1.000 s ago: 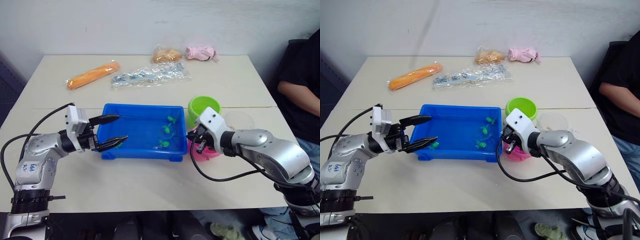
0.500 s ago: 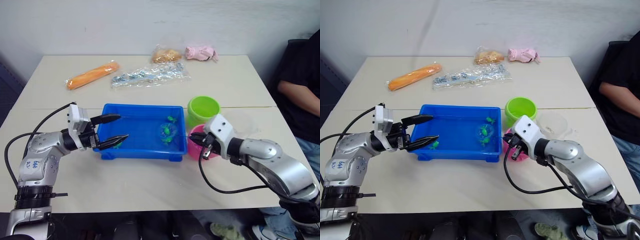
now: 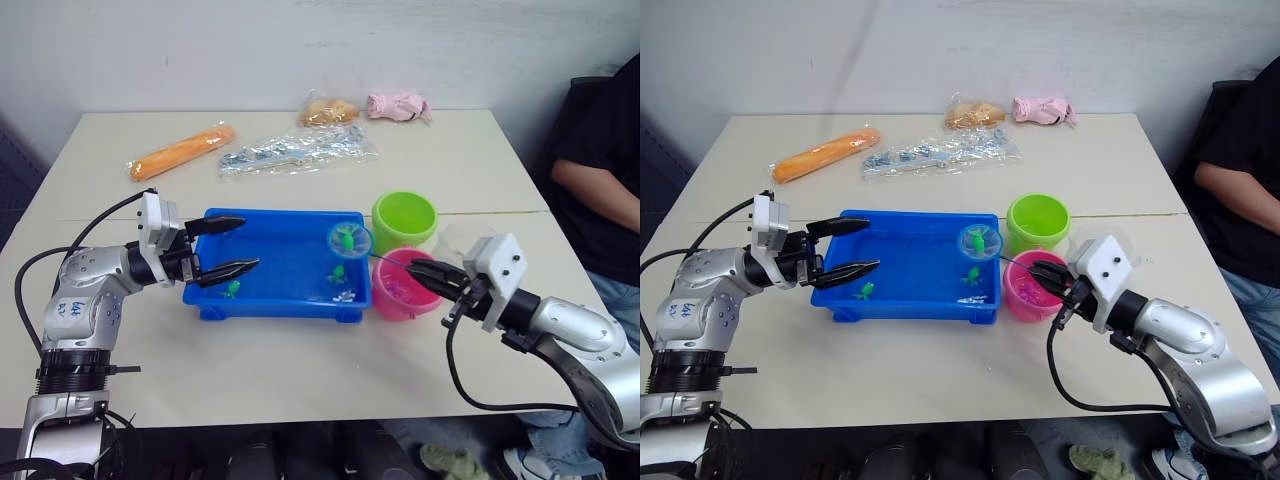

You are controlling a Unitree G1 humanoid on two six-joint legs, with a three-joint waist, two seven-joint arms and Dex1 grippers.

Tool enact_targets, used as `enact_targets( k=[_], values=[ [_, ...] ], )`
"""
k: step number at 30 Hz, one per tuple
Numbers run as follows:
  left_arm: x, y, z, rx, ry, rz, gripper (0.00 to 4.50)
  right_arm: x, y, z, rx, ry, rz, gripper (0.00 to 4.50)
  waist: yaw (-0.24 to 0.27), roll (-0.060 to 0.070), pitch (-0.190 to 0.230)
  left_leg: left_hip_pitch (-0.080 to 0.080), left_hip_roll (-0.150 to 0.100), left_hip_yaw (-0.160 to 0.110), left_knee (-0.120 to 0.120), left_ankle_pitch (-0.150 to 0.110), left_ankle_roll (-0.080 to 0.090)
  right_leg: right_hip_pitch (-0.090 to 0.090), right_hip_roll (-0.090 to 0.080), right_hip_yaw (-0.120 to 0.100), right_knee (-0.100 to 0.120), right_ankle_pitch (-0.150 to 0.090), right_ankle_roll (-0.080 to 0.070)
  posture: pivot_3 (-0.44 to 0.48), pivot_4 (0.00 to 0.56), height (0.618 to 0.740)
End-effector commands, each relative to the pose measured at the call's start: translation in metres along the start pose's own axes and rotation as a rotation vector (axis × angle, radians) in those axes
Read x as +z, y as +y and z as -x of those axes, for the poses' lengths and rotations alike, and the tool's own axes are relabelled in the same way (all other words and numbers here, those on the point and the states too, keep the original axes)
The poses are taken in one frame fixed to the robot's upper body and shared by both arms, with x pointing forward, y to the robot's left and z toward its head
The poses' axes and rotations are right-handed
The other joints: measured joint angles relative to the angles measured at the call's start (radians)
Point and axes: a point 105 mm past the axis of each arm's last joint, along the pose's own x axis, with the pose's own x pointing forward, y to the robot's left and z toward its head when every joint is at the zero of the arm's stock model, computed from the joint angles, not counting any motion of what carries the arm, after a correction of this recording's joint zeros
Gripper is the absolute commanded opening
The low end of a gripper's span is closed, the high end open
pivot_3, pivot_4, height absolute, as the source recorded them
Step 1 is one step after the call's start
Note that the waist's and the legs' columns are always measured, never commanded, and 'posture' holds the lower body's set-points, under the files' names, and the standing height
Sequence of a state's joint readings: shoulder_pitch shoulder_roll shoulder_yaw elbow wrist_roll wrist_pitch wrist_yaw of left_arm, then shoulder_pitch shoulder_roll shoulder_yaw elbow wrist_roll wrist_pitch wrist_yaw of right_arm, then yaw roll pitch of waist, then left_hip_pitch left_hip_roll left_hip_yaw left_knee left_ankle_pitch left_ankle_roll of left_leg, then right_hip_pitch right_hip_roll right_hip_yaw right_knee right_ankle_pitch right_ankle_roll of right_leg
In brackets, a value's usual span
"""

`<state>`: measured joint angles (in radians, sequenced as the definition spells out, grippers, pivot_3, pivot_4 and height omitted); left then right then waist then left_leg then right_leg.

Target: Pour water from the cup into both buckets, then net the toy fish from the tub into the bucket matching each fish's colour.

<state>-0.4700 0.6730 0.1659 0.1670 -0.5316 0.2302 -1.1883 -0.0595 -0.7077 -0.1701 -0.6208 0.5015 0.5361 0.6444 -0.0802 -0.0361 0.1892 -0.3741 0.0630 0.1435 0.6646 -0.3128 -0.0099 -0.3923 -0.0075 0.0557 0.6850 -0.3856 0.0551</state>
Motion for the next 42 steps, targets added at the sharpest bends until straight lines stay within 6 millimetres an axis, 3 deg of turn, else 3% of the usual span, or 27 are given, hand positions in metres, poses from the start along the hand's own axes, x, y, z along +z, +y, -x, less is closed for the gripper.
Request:
enact_targets(
  k=[1, 10, 15, 20, 24, 29, 42],
  values=[
    [0.007, 0.001, -0.005, -0.019, -0.015, -0.037, 4.44, 0.011, 0.001, 0.006, -0.002, -0.049, 0.046, 0.0, 0.0, 0.0, 0.0, 0.0, 0.0, 0.0, 0.0, 0.0, 0.0, 0.0, 0.0, 0.0, 0.0, 0.0, 0.0, 0.0, 0.15, 0.74],
    [0.01, 0.0, -0.014, -0.042, -0.037, -0.041, 4.44, 0.022, -0.007, 0.018, -0.05, -0.132, 0.075, 0.0, 0.001, 0.0, 0.0, 0.001, 0.0, 0.001, 0.002, 0.0, 0.0, 0.0, 0.0, 0.001, 0.002, 0.0, 0.0, 0.0, 0.15, 0.74],
    [0.02, 0.003, -0.02, -0.032, -0.07, -0.055, 4.44, 0.028, -0.037, 0.033, -0.153, -0.131, 0.129, 0.0, 0.005, 0.0, 0.0, 0.001, 0.0, 0.001, 0.002, 0.0, 0.0, 0.001, 0.0, 0.001, 0.003, 0.0, 0.0, 0.0, 0.15, 0.74],
    [0.027, 0.001, -0.027, -0.037, -0.088, -0.052, 4.44, 0.019, -0.066, 0.042, -0.245, -0.066, 0.209, 0.0, 0.004, 0.0, 0.0, 0.002, 0.0, 0.001, 0.002, 0.0, 0.0, 0.001, 0.0, 0.001, 0.003, 0.0, 0.0, 0.0, 0.15, 0.74],
    [0.028, 0.0, -0.028, -0.036, -0.092, -0.047, 4.44, 0.009, -0.09, 0.042, -0.329, 0.013, 0.307, 0.0, -0.001, 0.0, 0.0, 0.003, 0.0, 0.002, 0.002, 0.001, -0.001, 0.001, 0.001, 0.002, 0.004, 0.0, 0.0, 0.0, 0.15, 0.74],
    [0.026, -0.002, -0.029, -0.034, -0.087, -0.046, 4.44, 0.006, -0.104, 0.032, -0.372, 0.06, 0.424, 0.0, -0.002, 0.0, 0.0, 0.003, 0.0, 0.002, 0.002, 0.001, -0.001, 0.0, 0.001, 0.002, 0.004, 0.0, 0.0, 0.0, 0.15, 0.74],
    [0.025, -0.004, -0.027, -0.022, -0.092, -0.05, 4.44, 0.004, -0.103, 0.024, -0.31, 0.136, 0.752, 0.0, -0.001, 0.0, 0.0, 0.003, 0.0, 0.002, 0.002, 0.001, -0.001, 0.0, 0.0, 0.003, 0.005, 0.0, 0.0, 0.0, 0.15, 0.74]
  ],
)
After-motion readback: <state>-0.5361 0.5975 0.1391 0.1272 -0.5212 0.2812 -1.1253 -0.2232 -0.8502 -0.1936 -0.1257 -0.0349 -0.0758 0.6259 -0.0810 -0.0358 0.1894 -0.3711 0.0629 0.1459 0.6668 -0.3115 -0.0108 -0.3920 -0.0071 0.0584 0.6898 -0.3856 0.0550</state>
